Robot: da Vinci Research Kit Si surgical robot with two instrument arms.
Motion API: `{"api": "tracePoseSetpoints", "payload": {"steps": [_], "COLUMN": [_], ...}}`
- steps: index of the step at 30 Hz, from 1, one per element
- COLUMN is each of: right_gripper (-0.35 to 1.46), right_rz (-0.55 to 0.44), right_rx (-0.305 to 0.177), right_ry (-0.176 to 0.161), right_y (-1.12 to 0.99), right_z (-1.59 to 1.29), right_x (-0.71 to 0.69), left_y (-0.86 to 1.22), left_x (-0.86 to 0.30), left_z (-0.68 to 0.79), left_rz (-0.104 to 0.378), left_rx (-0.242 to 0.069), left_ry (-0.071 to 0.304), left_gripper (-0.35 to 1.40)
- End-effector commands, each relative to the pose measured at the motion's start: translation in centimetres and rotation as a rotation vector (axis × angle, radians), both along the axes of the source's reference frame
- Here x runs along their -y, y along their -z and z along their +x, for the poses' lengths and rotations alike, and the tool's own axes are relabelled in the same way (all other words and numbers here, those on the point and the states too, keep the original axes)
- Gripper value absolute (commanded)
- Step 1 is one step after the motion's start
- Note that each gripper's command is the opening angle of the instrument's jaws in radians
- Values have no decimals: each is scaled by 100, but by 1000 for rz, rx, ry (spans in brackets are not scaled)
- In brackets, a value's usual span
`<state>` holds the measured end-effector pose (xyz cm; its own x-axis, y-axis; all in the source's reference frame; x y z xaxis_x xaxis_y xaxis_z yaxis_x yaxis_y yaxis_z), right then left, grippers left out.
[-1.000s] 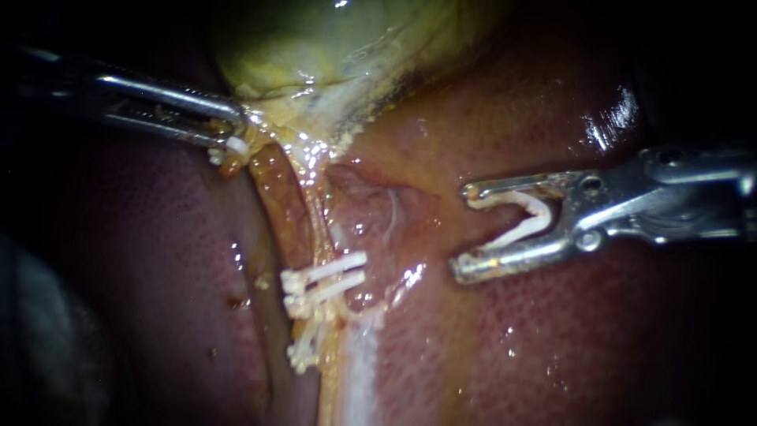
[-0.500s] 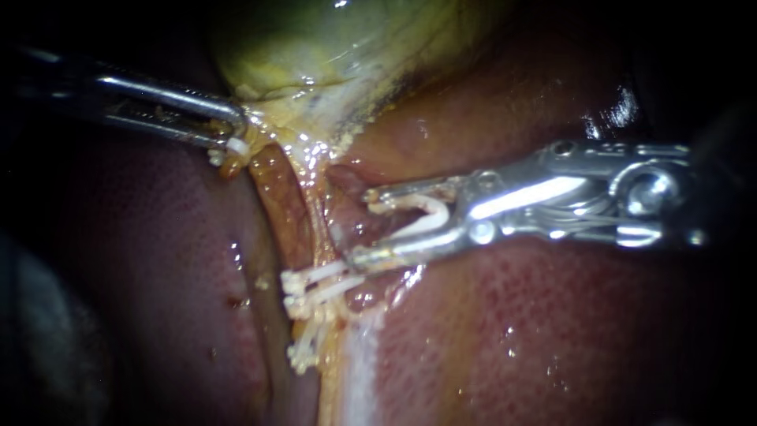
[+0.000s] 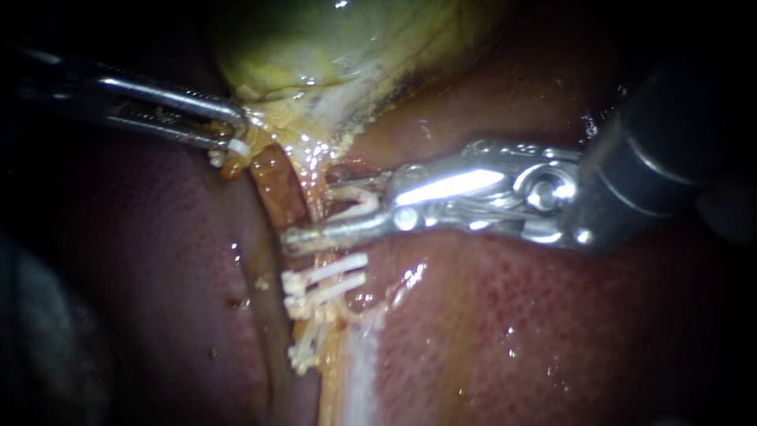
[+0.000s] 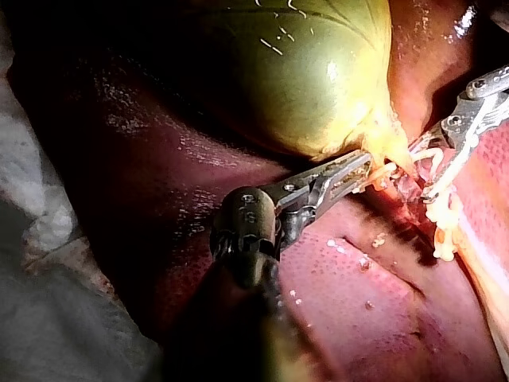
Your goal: Clipping third clip right tube
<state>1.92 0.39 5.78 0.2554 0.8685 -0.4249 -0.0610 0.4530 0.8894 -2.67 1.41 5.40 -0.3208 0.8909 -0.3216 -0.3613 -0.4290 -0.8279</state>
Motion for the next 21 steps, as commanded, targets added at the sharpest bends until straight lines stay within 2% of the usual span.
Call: {"api": "tracePoseSetpoints", "payload": {"steps": [1,6,10,16,21], "right_gripper": [48,48,48,45,43], "right_rz": [14,47,59,71,72], "right_rx": [-17,-92,-141,-156,-155], "right_ry": [-14,-69,-92,-101,-104], "right_y": [1,6,16,33,34], "right_z": [1,8,9,10,9], "right_x": [0,-1,-5,-13,-16], "left_y": [0,0,0,0,-1], "left_x": [0,0,0,0,0], "left_z": [0,0,0,0,0], "left_rz": [0,0,0,0,-1], "left_rx": [0,0,0,0,0], "left_ry": [0,0,0,0,0], "left_gripper": [-35,-35,-35,-35,-35]}}
